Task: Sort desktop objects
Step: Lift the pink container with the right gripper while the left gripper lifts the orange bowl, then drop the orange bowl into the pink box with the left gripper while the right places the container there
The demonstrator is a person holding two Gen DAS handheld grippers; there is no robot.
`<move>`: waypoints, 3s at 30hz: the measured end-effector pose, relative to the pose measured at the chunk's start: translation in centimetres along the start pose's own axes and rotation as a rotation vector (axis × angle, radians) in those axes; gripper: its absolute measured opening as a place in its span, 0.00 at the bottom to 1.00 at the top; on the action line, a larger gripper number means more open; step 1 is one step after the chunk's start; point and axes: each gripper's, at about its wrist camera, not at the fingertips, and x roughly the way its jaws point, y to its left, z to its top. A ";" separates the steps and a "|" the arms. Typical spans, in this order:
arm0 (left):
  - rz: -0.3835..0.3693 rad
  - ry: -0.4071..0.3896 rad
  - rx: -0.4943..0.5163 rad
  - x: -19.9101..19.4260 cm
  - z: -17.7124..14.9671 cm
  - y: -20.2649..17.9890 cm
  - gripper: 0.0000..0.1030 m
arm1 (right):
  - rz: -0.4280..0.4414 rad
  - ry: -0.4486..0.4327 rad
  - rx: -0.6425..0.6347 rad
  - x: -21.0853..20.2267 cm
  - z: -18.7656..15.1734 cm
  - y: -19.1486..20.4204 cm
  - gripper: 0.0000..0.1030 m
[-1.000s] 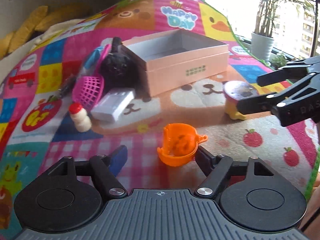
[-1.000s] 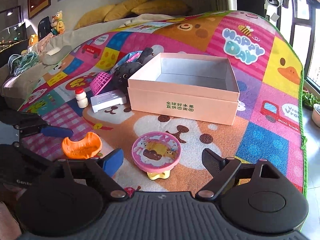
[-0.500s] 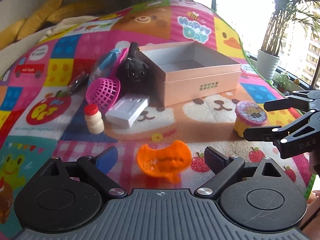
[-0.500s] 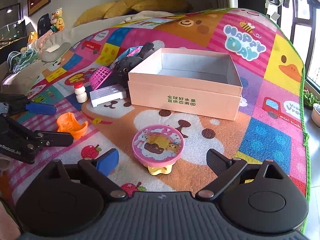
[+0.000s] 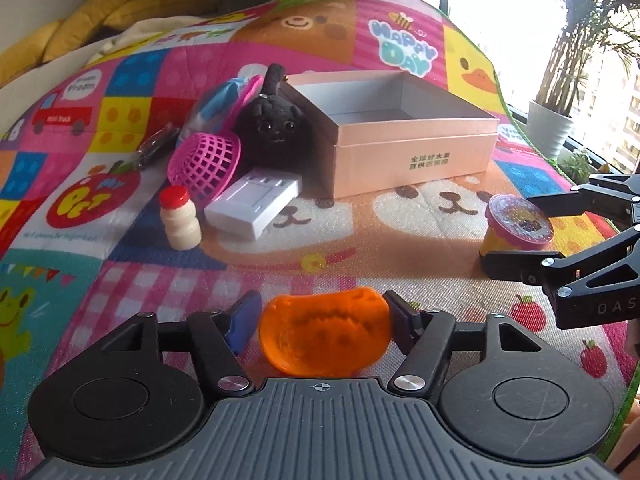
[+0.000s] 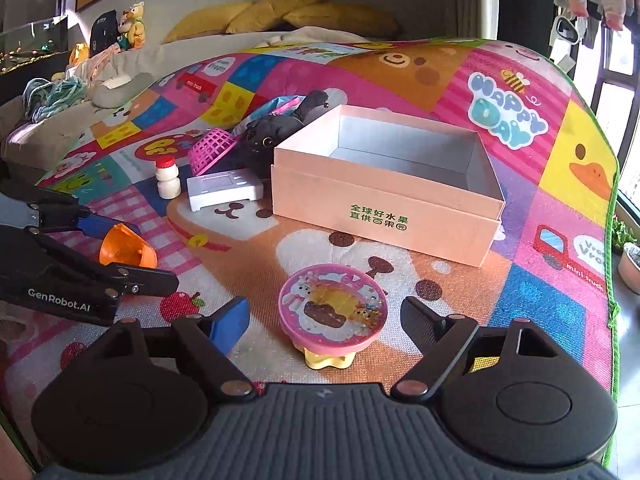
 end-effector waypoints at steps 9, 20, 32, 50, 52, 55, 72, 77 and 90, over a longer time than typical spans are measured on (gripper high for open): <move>0.003 -0.014 0.056 -1.1 -0.4 -1.0 0.62 | 0.019 0.026 0.029 0.3 -0.2 -0.6 0.53; -0.007 -0.116 0.145 -5.8 1.1 -2.6 0.62 | 0.039 -0.016 -0.026 -5.8 1.5 -1.0 0.53; 0.007 -0.342 0.267 -4.5 11.8 -5.3 0.62 | -0.063 -0.292 -0.042 -10.9 9.5 -4.6 0.53; 0.142 -0.259 0.125 1.1 10.0 5.7 1.00 | -0.118 -0.346 0.210 -0.2 14.9 -11.6 0.97; 0.156 -0.211 0.132 0.4 7.2 6.2 1.00 | -0.101 -0.311 0.191 0.4 13.8 -10.2 0.97; 0.221 -0.173 0.109 -0.6 4.2 6.7 1.00 | -0.054 -0.257 0.094 1.6 12.4 -6.4 0.88; 0.196 -0.186 -0.135 -4.3 1.7 12.1 1.00 | 0.083 -0.032 -0.481 8.5 6.8 10.7 0.50; 0.031 -0.166 0.043 -1.7 2.4 6.7 0.97 | 0.058 -0.052 -0.352 5.3 6.2 6.6 0.51; 0.051 0.001 0.041 7.0 5.5 5.3 0.69 | -0.009 -0.123 -0.050 0.2 3.2 -1.4 0.67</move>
